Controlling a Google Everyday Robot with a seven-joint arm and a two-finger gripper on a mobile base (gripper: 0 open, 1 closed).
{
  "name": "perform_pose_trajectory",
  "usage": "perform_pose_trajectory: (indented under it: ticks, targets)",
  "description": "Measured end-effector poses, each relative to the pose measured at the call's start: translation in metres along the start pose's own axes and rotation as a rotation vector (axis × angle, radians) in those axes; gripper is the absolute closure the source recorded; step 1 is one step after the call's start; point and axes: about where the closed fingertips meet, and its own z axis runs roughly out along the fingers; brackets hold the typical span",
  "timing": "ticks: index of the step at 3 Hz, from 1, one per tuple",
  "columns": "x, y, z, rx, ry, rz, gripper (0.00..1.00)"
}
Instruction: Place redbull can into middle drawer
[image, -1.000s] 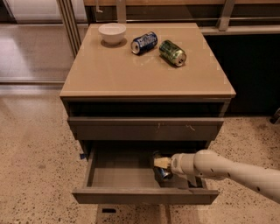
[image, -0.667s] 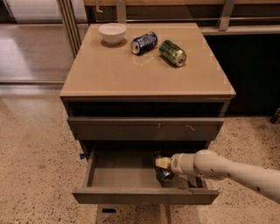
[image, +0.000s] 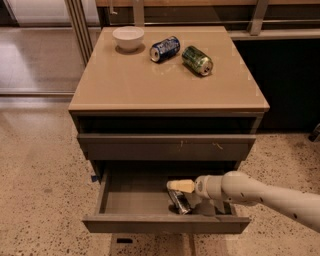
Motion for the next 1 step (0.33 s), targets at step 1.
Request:
perform_pose_trajectory:
  ticks: [1]
  targets:
    - [0.0000,0.0000,0.0000,0.000,0.000,0.000,0.00]
